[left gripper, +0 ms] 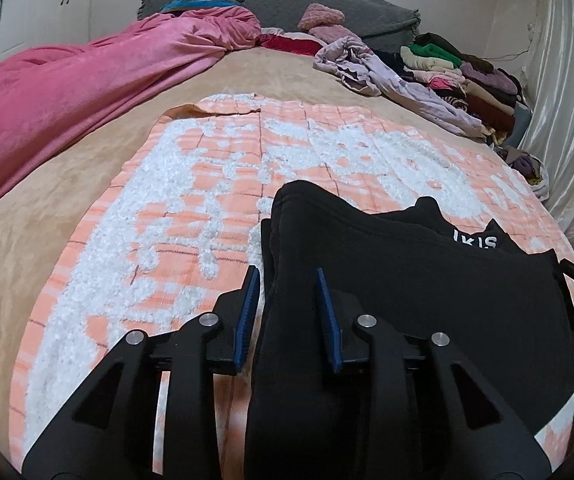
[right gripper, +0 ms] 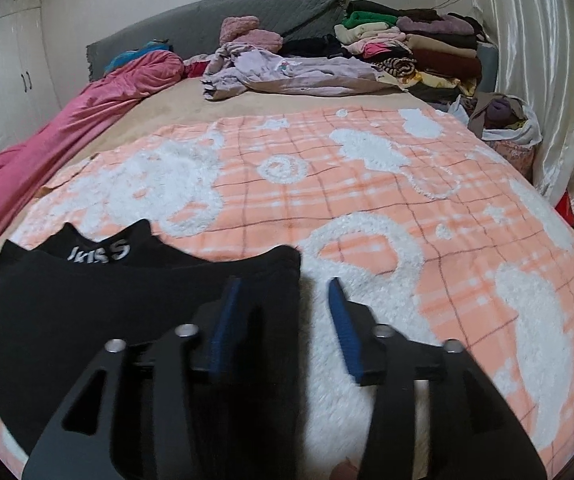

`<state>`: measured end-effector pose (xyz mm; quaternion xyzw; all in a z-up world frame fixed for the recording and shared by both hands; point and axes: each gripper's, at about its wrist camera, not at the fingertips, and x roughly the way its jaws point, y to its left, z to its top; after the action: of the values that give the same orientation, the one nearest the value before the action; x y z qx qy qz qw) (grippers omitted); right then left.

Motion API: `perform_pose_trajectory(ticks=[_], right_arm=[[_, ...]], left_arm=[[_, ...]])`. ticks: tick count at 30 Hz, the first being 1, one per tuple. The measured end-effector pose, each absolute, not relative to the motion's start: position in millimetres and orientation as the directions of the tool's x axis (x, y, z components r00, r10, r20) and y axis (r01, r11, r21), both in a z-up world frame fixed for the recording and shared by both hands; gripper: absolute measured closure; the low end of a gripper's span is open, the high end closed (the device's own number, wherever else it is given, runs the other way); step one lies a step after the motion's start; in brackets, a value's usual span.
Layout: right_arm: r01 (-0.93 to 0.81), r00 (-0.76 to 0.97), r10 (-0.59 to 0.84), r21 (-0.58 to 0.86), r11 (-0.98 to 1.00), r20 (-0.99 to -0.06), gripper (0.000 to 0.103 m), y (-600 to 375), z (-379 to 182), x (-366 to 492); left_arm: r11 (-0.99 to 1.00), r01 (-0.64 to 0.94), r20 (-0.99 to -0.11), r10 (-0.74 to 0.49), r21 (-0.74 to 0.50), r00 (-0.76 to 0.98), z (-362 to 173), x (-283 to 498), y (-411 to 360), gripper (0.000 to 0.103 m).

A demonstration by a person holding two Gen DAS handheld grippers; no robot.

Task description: Fold small clothes

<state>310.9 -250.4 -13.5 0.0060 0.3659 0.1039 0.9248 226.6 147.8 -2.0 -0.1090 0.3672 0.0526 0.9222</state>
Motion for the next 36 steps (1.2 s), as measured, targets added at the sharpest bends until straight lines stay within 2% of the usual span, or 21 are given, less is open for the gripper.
perform_pose_trajectory(ticks=[4,10,17,22,30,32,33,34,35,36], right_arm=[[-0.213,0.714,0.213,0.083,0.974,-0.667,0.051,-245,-10,293],[-0.225,0.711,0.248,0.122,0.967,-0.658,0.048,-249,-8,260],[-0.222,0.678,0.259,0.145,0.964,-0.687,0.037,-254,-18,228],[-0.205,0.655,0.262,0.168,0.964,-0.708,0.037,-261,-29,209],[-0.201,0.640,0.286,0.205,0.958,-0.713,0.038,-264,-31,191],[-0.201,0.638,0.290,0.210,0.957,-0.713,0.042,-264,-30,191],[-0.202,0.635,0.298,0.220,0.954,-0.713,0.045,-264,-30,191],[-0.201,0.633,0.304,0.228,0.953,-0.712,0.052,-264,-30,192],[-0.201,0.630,0.312,0.238,0.950,-0.712,0.065,-263,-31,192],[-0.199,0.626,0.315,0.244,0.949,-0.714,0.070,-263,-32,194]], left_arm=[[0.968,-0.181,-0.686,0.013,-0.173,0.727,1,222,149,0.074],[0.964,-0.195,-0.684,0.018,-0.182,0.729,8,211,152,0.069],[0.961,-0.196,-0.680,0.009,-0.198,0.733,12,198,152,0.065],[0.951,-0.185,-0.674,-0.030,-0.246,0.738,12,181,156,0.059],[0.939,-0.206,-0.704,-0.052,-0.275,0.708,-4,158,163,0.054],[0.933,-0.207,-0.719,-0.073,-0.294,0.691,-11,155,162,0.054],[0.931,-0.205,-0.721,-0.082,-0.301,0.688,-13,153,161,0.056],[0.929,-0.202,-0.723,-0.091,-0.309,0.685,-14,152,159,0.062],[0.928,-0.195,-0.722,-0.104,-0.318,0.684,-15,150,158,0.073],[0.927,-0.184,-0.724,-0.120,-0.327,0.680,-16,149,156,0.094]])
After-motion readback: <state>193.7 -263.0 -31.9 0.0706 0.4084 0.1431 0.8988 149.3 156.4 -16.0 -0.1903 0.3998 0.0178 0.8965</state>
